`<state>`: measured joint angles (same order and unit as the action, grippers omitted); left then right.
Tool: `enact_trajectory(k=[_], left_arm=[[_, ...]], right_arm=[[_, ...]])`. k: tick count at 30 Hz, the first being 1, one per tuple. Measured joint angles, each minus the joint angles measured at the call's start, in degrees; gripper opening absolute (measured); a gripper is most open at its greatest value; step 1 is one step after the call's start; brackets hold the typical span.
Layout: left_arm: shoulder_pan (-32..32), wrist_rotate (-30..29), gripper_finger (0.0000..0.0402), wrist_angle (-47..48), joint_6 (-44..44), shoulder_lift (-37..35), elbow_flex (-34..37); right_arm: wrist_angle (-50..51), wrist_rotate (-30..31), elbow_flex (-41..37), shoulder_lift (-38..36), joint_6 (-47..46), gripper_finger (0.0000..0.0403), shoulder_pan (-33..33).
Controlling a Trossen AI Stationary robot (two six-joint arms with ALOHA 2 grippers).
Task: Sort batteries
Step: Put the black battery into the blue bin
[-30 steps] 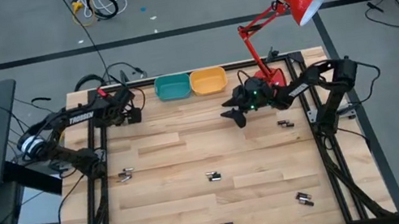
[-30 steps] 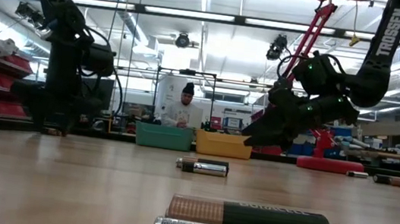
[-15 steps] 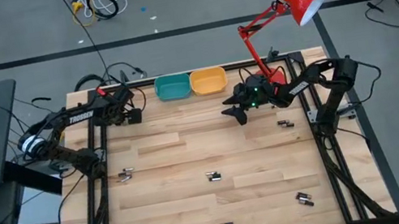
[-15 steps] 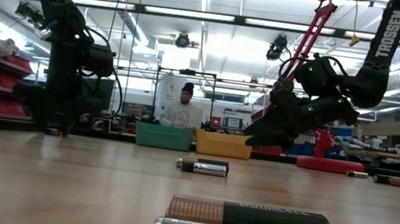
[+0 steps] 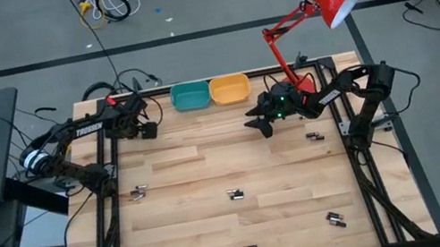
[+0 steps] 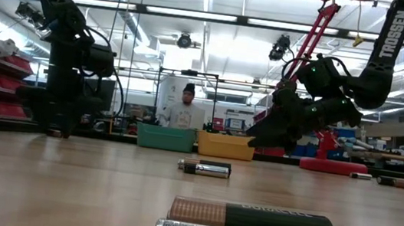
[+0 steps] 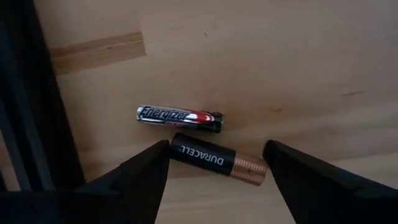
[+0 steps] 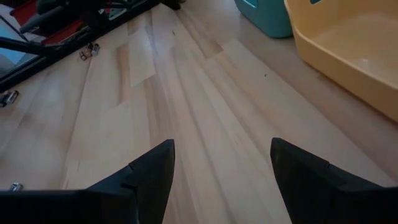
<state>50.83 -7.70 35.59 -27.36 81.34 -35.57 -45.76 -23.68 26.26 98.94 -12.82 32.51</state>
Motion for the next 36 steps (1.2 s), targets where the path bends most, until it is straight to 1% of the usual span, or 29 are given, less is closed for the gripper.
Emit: enact_trajectory(k=[8,15,25,30,36], left_arm=[[1.05,1.89,0.0290,-0.07,4.36,0.00,0.00],[1.07,4.46,0.0289,0.23,4.68,0.00,0.07],[1.05,4.61,0.0283,0.26,3.51,0.02,0.07],[1.03,4.57,0.0275,0.20,3.40,-0.09,0.11],[1.03,3.95,0.0261,0.13,3.20,-0.09,0.11]], right_arm=[[0.00,0.00,0.00,0.00,-1.24,0.0251,0.00],[0.00,-0.02,0.00,0.00,-2.52,0.0253,0.00],[0.00,0.00,0.00,-0.02,-2.73,0.0253,0.00],[-0.01,0.03,0.00,-0.02,-2.73,0.0250,0.00],[-0.02,1.55,0.00,-0.02,-4.18,0.0244,0.00]])
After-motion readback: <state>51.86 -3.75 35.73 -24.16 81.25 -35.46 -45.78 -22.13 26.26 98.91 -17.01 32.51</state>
